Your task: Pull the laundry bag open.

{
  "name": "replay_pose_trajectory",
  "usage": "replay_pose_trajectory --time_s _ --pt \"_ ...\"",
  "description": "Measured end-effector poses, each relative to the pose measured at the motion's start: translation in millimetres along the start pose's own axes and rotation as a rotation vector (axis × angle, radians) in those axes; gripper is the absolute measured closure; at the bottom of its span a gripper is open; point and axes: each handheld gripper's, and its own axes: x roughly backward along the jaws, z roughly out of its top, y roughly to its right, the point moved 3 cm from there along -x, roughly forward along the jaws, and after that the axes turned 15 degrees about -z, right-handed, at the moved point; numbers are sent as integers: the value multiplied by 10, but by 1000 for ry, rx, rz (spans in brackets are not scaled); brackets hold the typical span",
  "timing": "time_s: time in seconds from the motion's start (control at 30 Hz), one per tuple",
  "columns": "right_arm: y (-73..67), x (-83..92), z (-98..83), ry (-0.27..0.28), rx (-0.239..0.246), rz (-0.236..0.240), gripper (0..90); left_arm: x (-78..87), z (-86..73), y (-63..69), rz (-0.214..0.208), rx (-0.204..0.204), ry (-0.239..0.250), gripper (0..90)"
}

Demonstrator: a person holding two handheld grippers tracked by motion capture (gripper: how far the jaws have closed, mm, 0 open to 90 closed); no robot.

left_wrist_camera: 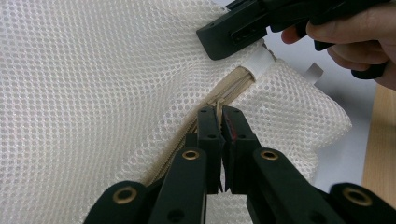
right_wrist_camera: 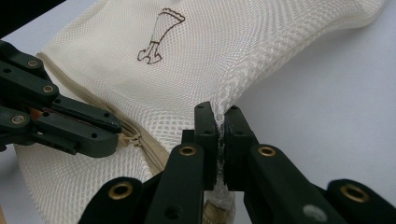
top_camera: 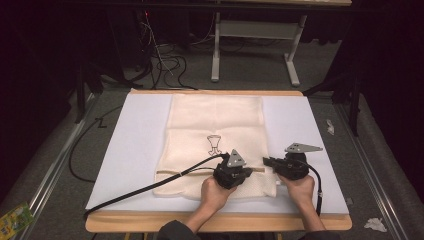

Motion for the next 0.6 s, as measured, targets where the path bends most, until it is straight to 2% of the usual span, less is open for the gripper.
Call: replay_pose_trajectory --time_s 0.2,0.5,0.6 --pt "-5 -10 -3 -1 3 3 878 3 -18 -4 -2 5 0 870" --pt "-12 -13 -2 4 6 2 878 25 -15 10 20 -15 2 871" --pt "-7 -12 -6 -2 2 -3 878 43 -29 -3 17 -5 7 871"
